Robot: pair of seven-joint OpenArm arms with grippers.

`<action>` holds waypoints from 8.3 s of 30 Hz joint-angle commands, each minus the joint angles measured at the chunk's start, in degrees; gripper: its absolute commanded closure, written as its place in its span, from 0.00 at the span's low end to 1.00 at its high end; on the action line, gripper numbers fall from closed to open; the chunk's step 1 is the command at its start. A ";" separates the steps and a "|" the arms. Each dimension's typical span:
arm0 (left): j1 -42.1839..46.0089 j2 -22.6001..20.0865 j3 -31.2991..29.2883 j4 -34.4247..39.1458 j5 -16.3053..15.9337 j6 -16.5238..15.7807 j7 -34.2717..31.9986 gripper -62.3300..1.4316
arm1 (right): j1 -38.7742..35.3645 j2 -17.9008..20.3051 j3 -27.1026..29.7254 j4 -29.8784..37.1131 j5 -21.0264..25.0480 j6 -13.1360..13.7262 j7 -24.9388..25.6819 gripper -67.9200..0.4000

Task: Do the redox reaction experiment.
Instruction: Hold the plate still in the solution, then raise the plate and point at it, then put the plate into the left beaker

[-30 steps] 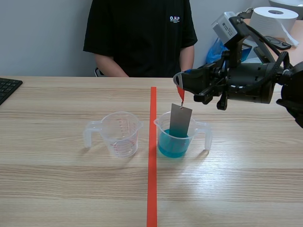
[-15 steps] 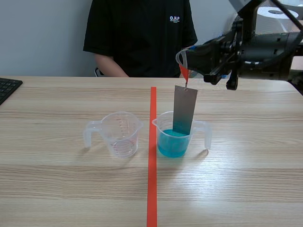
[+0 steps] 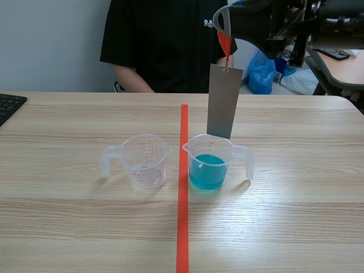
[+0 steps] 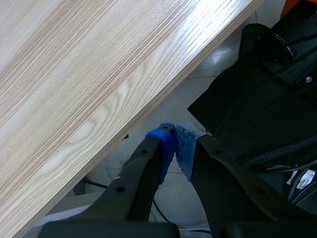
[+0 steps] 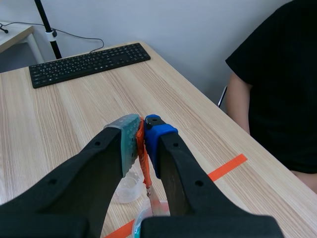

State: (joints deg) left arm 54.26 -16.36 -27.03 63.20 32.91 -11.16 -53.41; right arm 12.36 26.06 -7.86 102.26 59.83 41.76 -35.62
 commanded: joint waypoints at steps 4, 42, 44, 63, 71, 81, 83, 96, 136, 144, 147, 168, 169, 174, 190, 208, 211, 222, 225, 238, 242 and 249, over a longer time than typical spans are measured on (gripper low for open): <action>0.13 -0.04 -0.22 0.20 -0.70 -0.09 -0.59 0.91 | 1.11 0.44 1.97 2.14 3.76 -1.20 -1.09 0.97; -22.58 -21.73 18.36 0.24 -31.50 -28.72 6.16 0.91 | 1.11 0.44 3.41 3.89 5.40 -1.88 -2.86 0.97; -26.71 -21.75 21.55 0.24 -32.85 -28.72 8.85 0.91 | 1.11 0.44 3.41 3.89 5.40 -1.88 -2.86 0.97; -59.19 -18.05 49.96 0.24 -52.89 -28.72 27.74 0.91 | 1.11 0.44 3.41 3.89 5.40 -1.88 -2.86 0.97; -67.19 -12.37 55.23 -1.20 -52.92 -28.72 32.61 0.91 | 1.11 0.44 3.41 3.89 5.40 -1.88 -2.84 0.97; -74.14 -5.73 59.69 -10.32 -53.90 -28.72 32.92 0.91 | 1.11 0.44 3.41 3.89 5.40 -1.88 -2.86 0.97; -74.84 -4.61 60.19 -11.96 -54.82 -28.72 32.83 0.91 | 1.11 0.44 3.41 3.89 5.40 -1.88 -2.86 0.97; -78.51 1.20 63.98 -14.56 -55.01 -28.72 32.81 0.91 | 1.09 0.44 3.41 3.89 5.40 -1.88 -2.89 0.97; -79.97 0.94 65.79 -14.56 -54.99 -27.52 35.26 0.91 | 1.09 0.44 3.41 3.89 5.40 -1.88 -2.89 0.97; -79.97 0.94 65.79 -14.56 -54.99 -27.52 35.26 0.91 | 1.09 0.44 3.41 3.89 5.40 -1.88 -2.89 0.97; -79.97 0.94 65.79 -14.56 -54.99 -27.52 35.26 0.91 | 1.09 0.44 3.41 3.89 5.40 -1.88 -2.89 0.97; -79.93 -0.09 65.79 -14.56 -54.99 -27.08 35.23 0.91 | 1.09 0.44 3.41 3.89 5.40 -1.86 -2.86 0.97; -79.84 -0.57 65.79 -14.56 -54.97 -27.04 35.21 0.91 | 1.09 0.44 3.41 3.89 5.40 -1.86 -2.89 0.97; -79.25 -3.26 65.09 -14.56 -55.01 -26.93 34.82 0.91 | 1.09 0.44 3.41 3.89 5.40 -1.86 -2.89 0.97; -61.81 -22.47 50.16 -6.88 -56.17 -28.72 28.76 0.91 | 1.09 0.44 3.41 3.89 5.38 -1.86 -2.89 0.97; -14.95 -18.34 13.22 1.01 -23.06 -17.00 9.88 0.91 | 1.09 0.44 3.41 3.89 5.40 -1.86 -3.50 0.97; -10.78 -13.90 10.58 1.01 -17.09 -10.08 6.38 0.91 | 1.09 0.44 3.41 3.89 5.40 -1.86 -3.50 0.97; -1.25 -4.28 9.64 1.01 -5.16 8.98 2.16 0.91 | 1.11 0.42 3.41 3.89 5.40 -1.86 -3.48 0.97; 1.81 -4.33 9.64 1.01 -5.18 10.49 1.86 0.91 | 1.11 0.42 3.39 3.89 5.42 -1.86 -3.45 0.97; 5.55 -4.52 9.64 0.90 -5.22 12.07 2.21 0.91 | 1.18 0.24 2.62 3.89 5.38 -1.86 -2.91 0.97; 5.57 -4.63 9.64 0.87 -5.22 12.02 2.45 0.91 | 1.84 0.07 0.20 3.89 5.31 -1.86 -2.84 0.97; 5.57 -4.63 9.64 0.87 -5.20 12.02 2.45 0.91 | 3.65 -1.36 -3.48 3.89 4.92 -1.88 -2.82 0.97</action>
State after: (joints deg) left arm 59.35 -20.51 -17.28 63.53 28.08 0.86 -50.43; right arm 14.35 24.86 -11.33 105.30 64.31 39.88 -39.57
